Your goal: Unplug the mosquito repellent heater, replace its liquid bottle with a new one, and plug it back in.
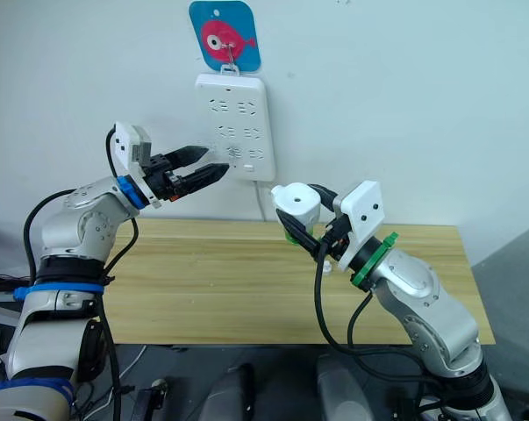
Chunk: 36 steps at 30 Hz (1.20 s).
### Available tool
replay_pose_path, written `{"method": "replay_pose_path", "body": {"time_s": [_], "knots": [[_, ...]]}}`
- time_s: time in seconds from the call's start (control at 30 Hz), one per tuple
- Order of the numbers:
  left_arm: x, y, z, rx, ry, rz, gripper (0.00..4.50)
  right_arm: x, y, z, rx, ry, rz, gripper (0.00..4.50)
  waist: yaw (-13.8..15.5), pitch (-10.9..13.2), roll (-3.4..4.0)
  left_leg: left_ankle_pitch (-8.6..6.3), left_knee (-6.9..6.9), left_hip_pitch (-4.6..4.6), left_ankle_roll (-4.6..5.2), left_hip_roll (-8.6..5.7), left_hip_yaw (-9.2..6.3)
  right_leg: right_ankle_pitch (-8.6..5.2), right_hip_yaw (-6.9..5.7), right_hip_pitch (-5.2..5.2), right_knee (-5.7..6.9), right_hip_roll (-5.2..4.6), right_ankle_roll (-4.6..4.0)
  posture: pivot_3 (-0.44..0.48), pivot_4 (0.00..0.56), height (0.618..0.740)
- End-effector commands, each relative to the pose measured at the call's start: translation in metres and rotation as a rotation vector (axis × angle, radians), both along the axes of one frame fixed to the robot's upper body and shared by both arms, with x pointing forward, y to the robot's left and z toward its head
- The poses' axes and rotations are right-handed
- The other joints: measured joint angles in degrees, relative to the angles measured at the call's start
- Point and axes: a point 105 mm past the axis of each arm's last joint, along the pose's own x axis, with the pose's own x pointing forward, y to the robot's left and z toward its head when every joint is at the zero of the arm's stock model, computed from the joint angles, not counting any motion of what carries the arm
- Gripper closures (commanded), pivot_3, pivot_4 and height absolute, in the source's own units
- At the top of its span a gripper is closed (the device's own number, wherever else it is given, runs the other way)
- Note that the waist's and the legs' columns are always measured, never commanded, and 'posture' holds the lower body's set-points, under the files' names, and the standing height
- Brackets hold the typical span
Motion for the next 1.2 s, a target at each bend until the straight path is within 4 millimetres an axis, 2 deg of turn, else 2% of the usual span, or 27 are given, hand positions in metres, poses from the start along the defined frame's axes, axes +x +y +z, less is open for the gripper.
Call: {"method": "replay_pose_path", "body": {"time_s": [0.03, 0.27, 0.5, 0.7, 0.77, 0.83, 1.0, 1.2], "knots": [[0.004, -0.006, 0.021, -0.003, -0.075, -0.033, 0.0, -0.01, 0.0, 0.015, 0.024, -0.06, 0.01, 1.5, -0.05, 0.0, 0.0, 0.0, 0.0, 0.0, 0.0, 0.0, 0.0, 0.0, 0.0, 0.0, 0.01, 0.0, 0.0, -0.232, 0.214, 0.704], [0.008, -0.023, 0.024, -0.002, -0.082, -0.097, 0.0, -0.01, 0.0, 0.016, 0.029, -0.055, 0.005, 1.5, 0.12, 0.0, -0.01, 0.0, 0.04, -0.02, 0.0, -0.02, -0.02, -0.02, -0.01, 0.02, 0.02, 0.0, 0.03, -0.239, 0.214, 0.704], [0.003, -0.036, 0.032, -0.006, -0.089, -0.187, 0.0, -0.011, 0.003, 0.016, 0.04, -0.043, 0.013, 1.5, -0.26, 0.01, -0.01, 0.0, 0.02, -0.02, 0.0, -0.01, -0.04, -0.02, -0.02, 0.02, 0.02, 0.0, 0.04, -0.246, 0.211, 0.704], [0.009, -0.033, 0.03, 0.017, -0.098, -0.152, 1.86, -0.001, 0.01, 0.018, 0.048, -0.049, -0.015, 1.5, -0.57, 0.0, -0.01, 0.0, 0.02, -0.01, 0.0, -0.01, -0.04, -0.01, -0.02, 0.02, 0.02, 0.01, 0.03, -0.24, 0.209, 0.704], [0.009, -0.034, 0.03, 0.024, -0.101, -0.149, 2.55, 0.008, 0.014, 0.021, 0.053, -0.058, -0.055, 1.5, -0.74, 0.0, -0.01, 0.0, 0.01, -0.01, 0.0, -0.01, -0.05, -0.01, -0.02, 0.02, 0.02, 0.01, 0.02, -0.24, 0.209, 0.704], [0.009, -0.035, 0.03, 0.028, -0.102, -0.149, 2.97, 0.018, 0.018, 0.024, 0.06, -0.069, -0.093, 1.5, -0.71, 0.0, -0.01, 0.01, 0.03, -0.01, -0.01, -0.02, -0.05, 0.0, -0.03, 0.02, 0.03, 0.01, 0.01, -0.233, 0.207, 0.704], [0.008, -0.035, 0.028, 0.045, -0.103, -0.149, 3.12, 0.043, 0.022, 0.029, 0.062, -0.113, -0.226, 1.5, -0.56, 0.0, -0.01, 0.03, 0.07, -0.01, 0.0, -0.02, -0.08, 0.0, -0.04, 0.03, 0.09, 0.0, 0.02, -0.221, 0.205, 0.704], [0.006, -0.033, 0.028, 0.052, -0.099, -0.144, 3.13, 0.051, 0.021, 0.029, 0.062, -0.138, -0.271, 1.5, -0.38, 0.0, -0.01, 0.02, 0.05, -0.01, 0.0, -0.01, -0.09, 0.02, -0.06, 0.02, 0.09, 0.0, -0.02, -0.206, 0.204, 0.704]]}}
